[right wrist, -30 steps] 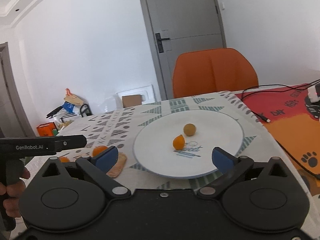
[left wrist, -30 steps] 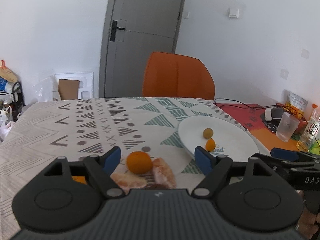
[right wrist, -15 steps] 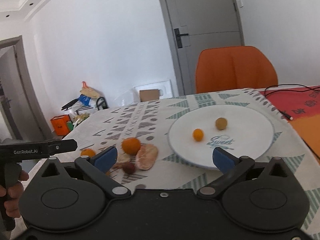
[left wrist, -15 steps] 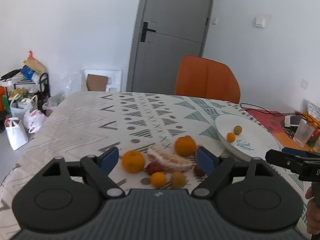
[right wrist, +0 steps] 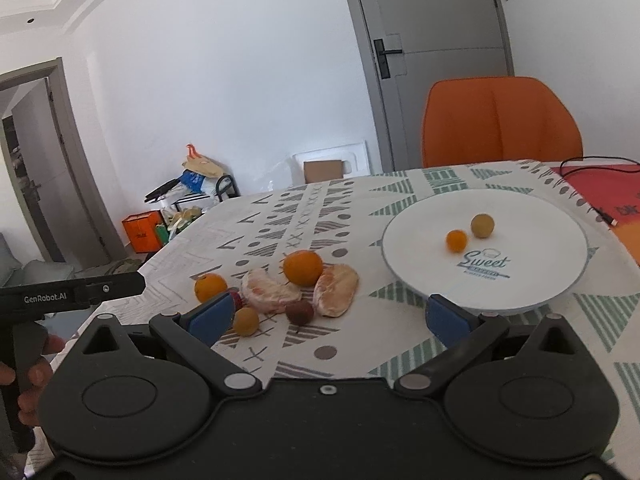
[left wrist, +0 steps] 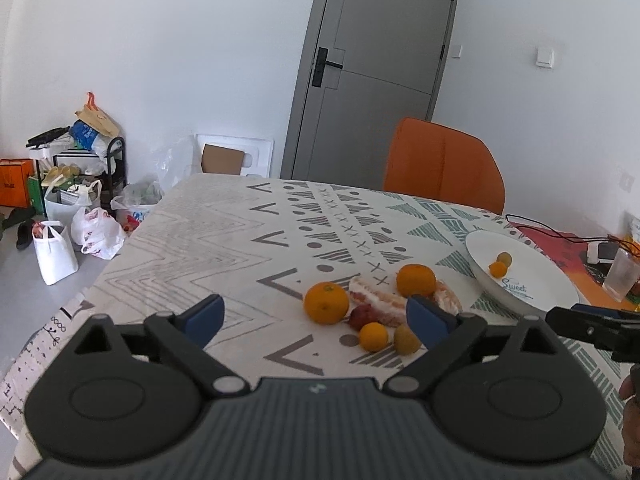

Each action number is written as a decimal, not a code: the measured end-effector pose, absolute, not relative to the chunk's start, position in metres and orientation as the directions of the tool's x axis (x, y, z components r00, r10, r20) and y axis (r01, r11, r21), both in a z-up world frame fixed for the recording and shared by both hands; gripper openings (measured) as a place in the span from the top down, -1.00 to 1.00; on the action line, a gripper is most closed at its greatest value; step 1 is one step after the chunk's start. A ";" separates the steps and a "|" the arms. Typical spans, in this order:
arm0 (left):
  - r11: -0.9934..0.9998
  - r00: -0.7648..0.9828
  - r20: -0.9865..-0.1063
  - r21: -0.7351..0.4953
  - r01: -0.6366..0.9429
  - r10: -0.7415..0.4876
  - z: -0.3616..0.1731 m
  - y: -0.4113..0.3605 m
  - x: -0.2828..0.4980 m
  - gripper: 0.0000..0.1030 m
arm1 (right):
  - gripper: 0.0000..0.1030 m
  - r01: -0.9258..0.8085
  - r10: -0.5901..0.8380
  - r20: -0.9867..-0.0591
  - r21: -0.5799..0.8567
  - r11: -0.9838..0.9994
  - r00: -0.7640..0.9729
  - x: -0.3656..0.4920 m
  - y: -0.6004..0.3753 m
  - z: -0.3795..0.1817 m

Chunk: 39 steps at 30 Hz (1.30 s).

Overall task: Organize fruits
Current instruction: 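Move both open tools back from the plate to the fruit cluster, then grasp a small orange with the left tool while the right tool grasps the dark brown fruit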

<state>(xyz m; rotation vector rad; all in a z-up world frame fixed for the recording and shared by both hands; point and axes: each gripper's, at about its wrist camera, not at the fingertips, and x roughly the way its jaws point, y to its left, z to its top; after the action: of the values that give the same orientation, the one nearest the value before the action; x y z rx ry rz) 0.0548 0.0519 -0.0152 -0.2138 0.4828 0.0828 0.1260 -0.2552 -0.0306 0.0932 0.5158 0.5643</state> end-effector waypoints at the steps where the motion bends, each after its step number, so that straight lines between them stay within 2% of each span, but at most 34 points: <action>1: 0.975 0.881 -0.472 -0.183 -0.130 0.029 -0.017 0.053 0.054 -0.88 | -1.00 -0.491 0.538 -0.443 0.225 0.841 0.717 0.126 -0.254 -0.031; 8: 0.972 0.874 -0.485 -0.198 -0.124 0.013 -0.024 0.057 0.054 -0.87 | -0.98 -0.502 0.548 -0.457 0.230 0.833 0.701 0.127 -0.247 -0.036; 14: 0.971 0.874 -0.486 -0.206 -0.125 0.009 -0.027 0.057 0.062 -0.86 | -0.75 -0.510 0.549 -0.475 0.224 0.831 0.687 0.132 -0.241 -0.042; 21: 0.973 0.868 -0.496 -0.210 -0.099 -0.019 -0.036 0.047 0.074 -0.81 | -0.33 -0.526 0.560 -0.503 0.226 0.820 0.658 0.141 -0.232 -0.050; 25: 0.971 0.862 -0.505 -0.224 -0.084 -0.042 -0.041 0.044 0.081 -0.59 | -0.05 -0.525 0.562 -0.524 0.235 0.818 0.640 0.149 -0.227 -0.055; 28: 0.969 0.860 -0.506 -0.237 -0.075 -0.057 -0.043 0.041 0.086 -0.44 | 0.08 -0.525 0.565 -0.536 0.246 0.815 0.627 0.156 -0.224 -0.059; 32: 0.966 0.852 -0.517 -0.251 -0.067 -0.076 -0.048 0.039 0.094 -0.22 | 0.12 -0.527 0.568 -0.549 0.251 0.812 0.614 0.162 -0.219 -0.063; 39: 0.961 0.838 -0.534 -0.273 -0.047 -0.111 -0.057 0.035 0.103 -0.05 | 0.25 -0.536 0.571 -0.569 0.252 0.806 0.592 0.173 -0.210 -0.067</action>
<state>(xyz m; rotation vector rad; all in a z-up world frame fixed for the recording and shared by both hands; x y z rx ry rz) 0.1029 0.0346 -0.0566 -0.2826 0.5780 -0.0341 0.1726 -0.2096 -0.0675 0.0562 0.6814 0.6443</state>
